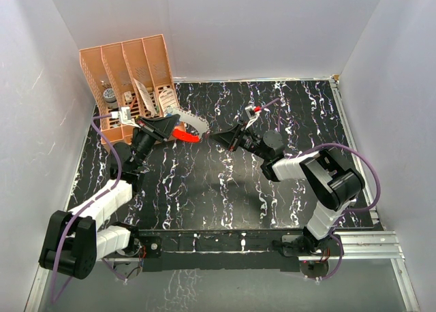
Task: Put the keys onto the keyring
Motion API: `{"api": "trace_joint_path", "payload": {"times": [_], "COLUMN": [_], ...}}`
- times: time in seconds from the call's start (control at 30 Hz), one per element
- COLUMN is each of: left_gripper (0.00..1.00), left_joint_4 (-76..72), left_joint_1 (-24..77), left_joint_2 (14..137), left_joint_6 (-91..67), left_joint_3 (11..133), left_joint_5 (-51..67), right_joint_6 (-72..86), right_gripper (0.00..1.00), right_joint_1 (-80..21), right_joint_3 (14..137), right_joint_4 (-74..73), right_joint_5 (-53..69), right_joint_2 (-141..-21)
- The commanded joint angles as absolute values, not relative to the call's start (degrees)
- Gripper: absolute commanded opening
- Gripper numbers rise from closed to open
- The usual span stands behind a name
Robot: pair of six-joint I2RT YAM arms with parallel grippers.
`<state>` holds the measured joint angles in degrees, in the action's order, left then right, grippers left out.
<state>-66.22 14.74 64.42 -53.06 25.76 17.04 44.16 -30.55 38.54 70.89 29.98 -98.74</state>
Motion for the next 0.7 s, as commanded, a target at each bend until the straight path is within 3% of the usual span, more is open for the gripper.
{"api": "trace_joint_path", "payload": {"times": [0.0, 0.67], "left_gripper": [0.0, 0.0], "left_joint_4": [-70.93, -70.55], "left_joint_1": [14.49, 14.5], "left_joint_2": [63.72, 63.64], "left_joint_6": [-53.79, -53.61], "left_joint_3": [25.83, 25.63], "left_joint_5": [16.17, 15.91], "right_joint_6": [44.56, 44.74], "right_gripper": [0.11, 0.13], "right_joint_1": [-30.15, -29.42], "right_joint_3": [38.67, 37.69], "right_joint_4": [73.83, 74.09], "right_joint_5": [30.45, 30.56], "right_joint_2": [-99.27, -97.99]}}
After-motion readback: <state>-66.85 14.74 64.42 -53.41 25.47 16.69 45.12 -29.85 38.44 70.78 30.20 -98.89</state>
